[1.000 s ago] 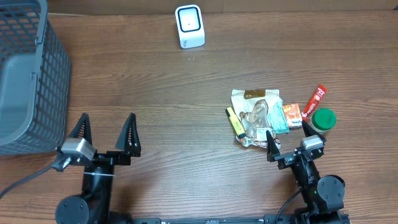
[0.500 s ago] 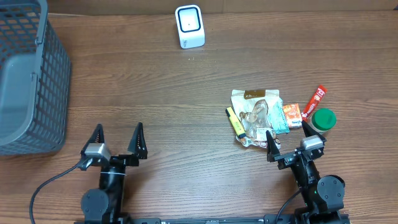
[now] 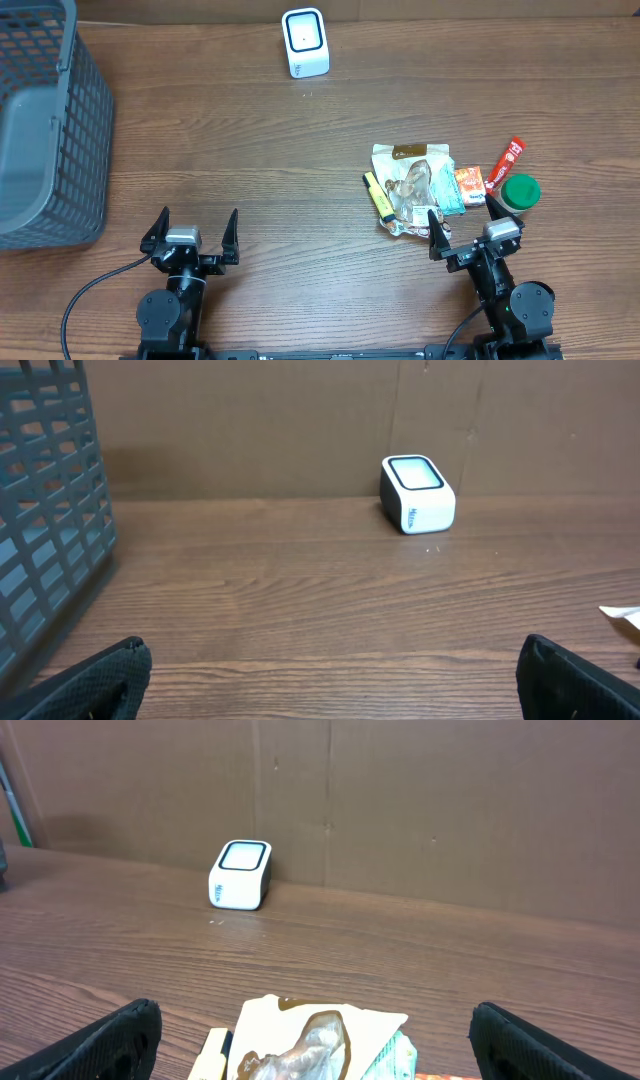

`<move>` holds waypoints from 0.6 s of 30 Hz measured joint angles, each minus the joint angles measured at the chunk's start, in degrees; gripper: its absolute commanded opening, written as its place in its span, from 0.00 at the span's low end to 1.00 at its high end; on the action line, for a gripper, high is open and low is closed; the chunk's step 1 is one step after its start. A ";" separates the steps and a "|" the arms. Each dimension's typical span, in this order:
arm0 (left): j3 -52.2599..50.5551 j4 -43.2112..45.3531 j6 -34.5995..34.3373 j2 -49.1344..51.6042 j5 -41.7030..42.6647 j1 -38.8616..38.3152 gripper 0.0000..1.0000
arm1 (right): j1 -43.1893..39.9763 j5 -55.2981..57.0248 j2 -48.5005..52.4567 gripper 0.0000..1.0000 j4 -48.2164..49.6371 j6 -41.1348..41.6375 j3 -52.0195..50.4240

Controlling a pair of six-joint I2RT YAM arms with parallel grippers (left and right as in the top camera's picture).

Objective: Scan the item barcode

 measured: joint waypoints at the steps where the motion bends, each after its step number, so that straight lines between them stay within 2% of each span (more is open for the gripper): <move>1: 0.00 0.00 0.28 0.00 0.00 0.00 1.00 | 0.00 0.00 0.00 1.00 0.02 0.00 0.00; 18: 0.00 0.00 0.37 0.00 0.00 0.00 1.00 | 0.00 -0.02 0.00 1.00 0.04 0.02 0.00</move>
